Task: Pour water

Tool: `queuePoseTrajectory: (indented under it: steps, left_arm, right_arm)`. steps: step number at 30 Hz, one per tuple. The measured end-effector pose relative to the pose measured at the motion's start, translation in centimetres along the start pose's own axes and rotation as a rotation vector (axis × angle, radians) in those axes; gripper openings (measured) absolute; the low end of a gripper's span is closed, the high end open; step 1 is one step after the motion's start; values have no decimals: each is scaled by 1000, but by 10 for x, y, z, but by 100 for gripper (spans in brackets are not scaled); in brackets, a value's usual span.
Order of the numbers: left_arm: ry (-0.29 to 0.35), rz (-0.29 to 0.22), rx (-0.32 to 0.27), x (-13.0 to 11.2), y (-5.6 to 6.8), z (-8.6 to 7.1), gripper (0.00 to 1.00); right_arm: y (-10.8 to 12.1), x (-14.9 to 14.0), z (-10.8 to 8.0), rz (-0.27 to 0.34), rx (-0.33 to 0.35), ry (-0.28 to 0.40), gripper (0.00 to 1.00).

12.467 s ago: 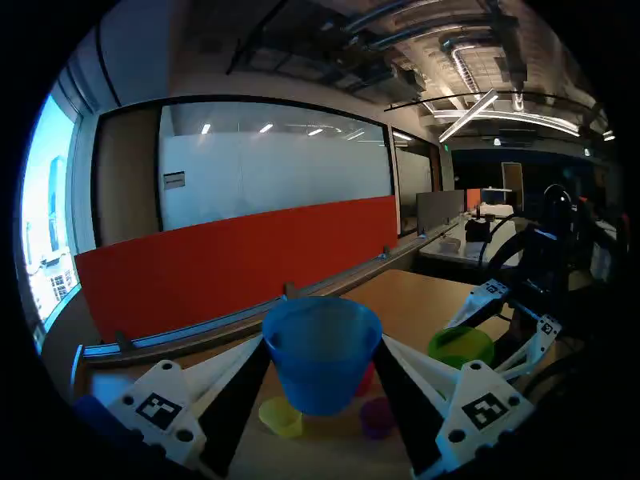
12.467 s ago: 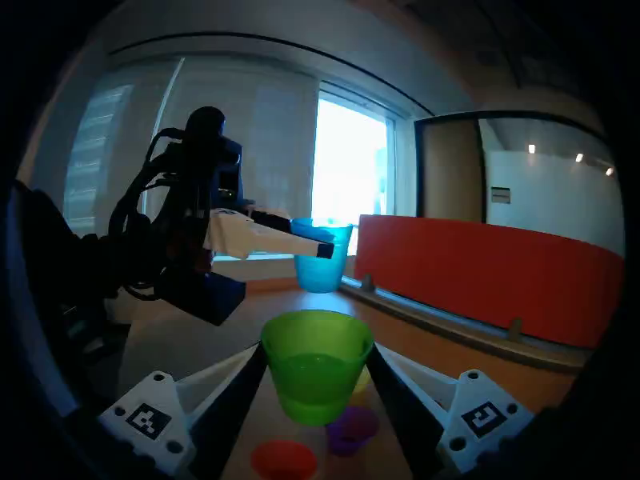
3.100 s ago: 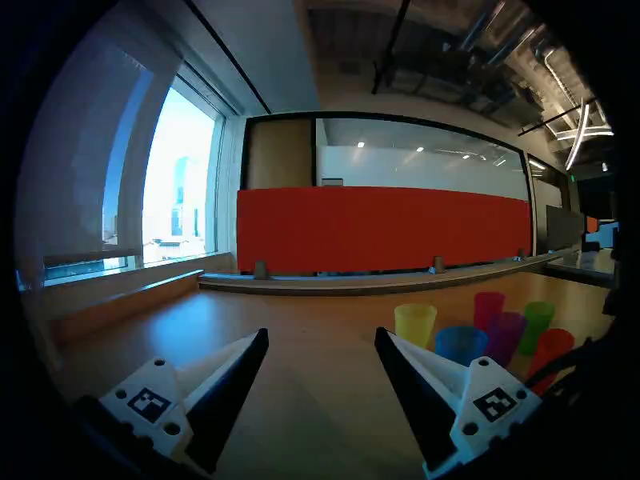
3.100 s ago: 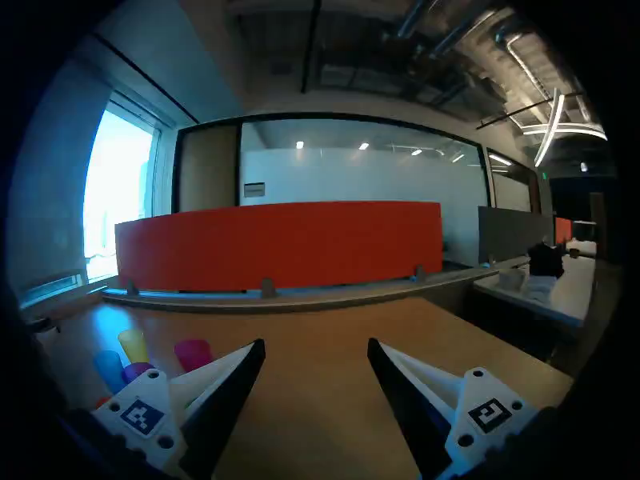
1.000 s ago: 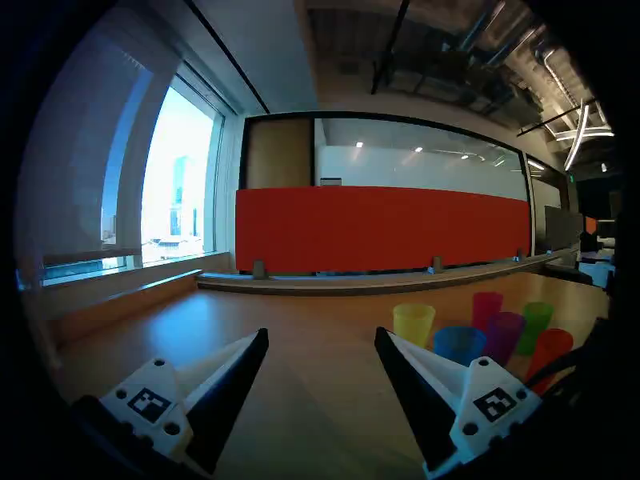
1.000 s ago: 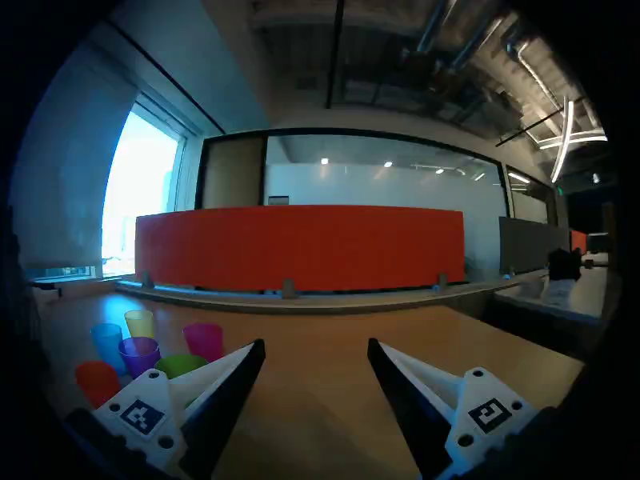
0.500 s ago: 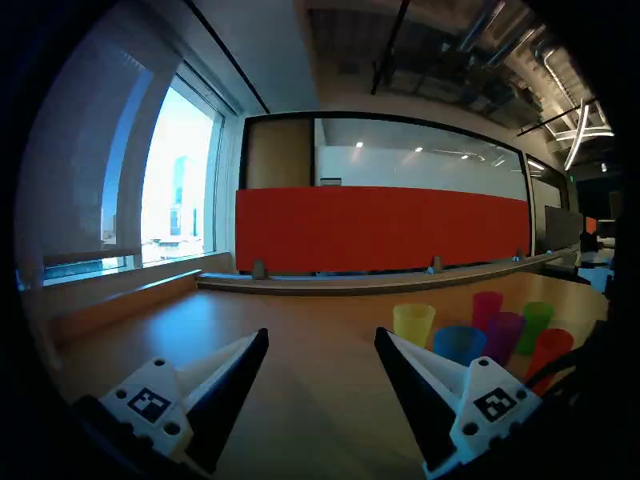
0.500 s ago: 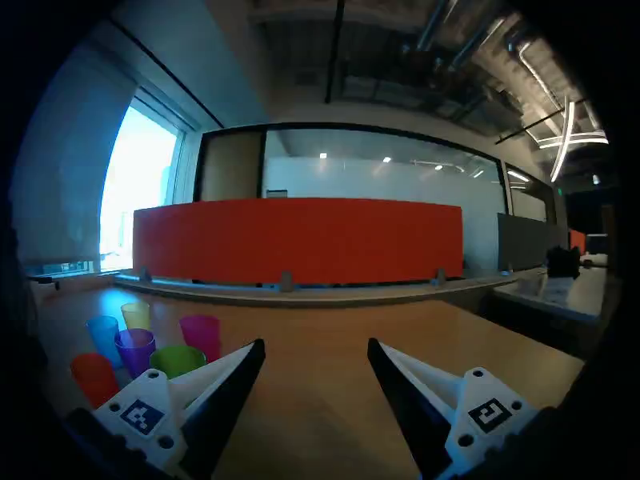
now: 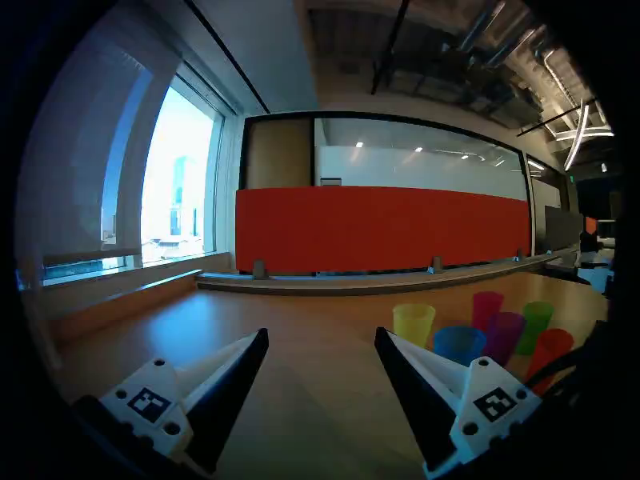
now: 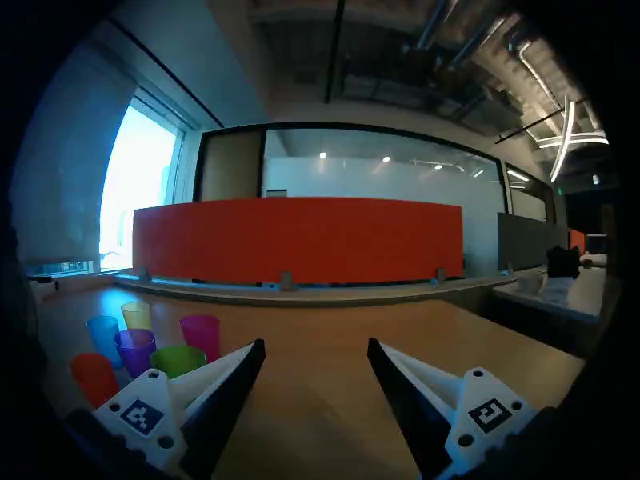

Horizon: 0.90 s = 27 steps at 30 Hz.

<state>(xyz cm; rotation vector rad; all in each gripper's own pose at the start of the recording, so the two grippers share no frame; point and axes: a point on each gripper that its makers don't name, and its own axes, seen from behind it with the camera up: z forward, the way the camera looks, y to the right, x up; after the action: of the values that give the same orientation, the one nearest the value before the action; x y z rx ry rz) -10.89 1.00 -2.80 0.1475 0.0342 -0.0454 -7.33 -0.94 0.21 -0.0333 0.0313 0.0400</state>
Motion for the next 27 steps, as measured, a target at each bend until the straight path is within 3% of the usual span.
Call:
queuePoseTrajectory:
  steps: [27]
  left_arm:
    - [0,0,0,0,-1,0,99]
  right_arm:
    - [-2,-1,0,2,6,-3,99]
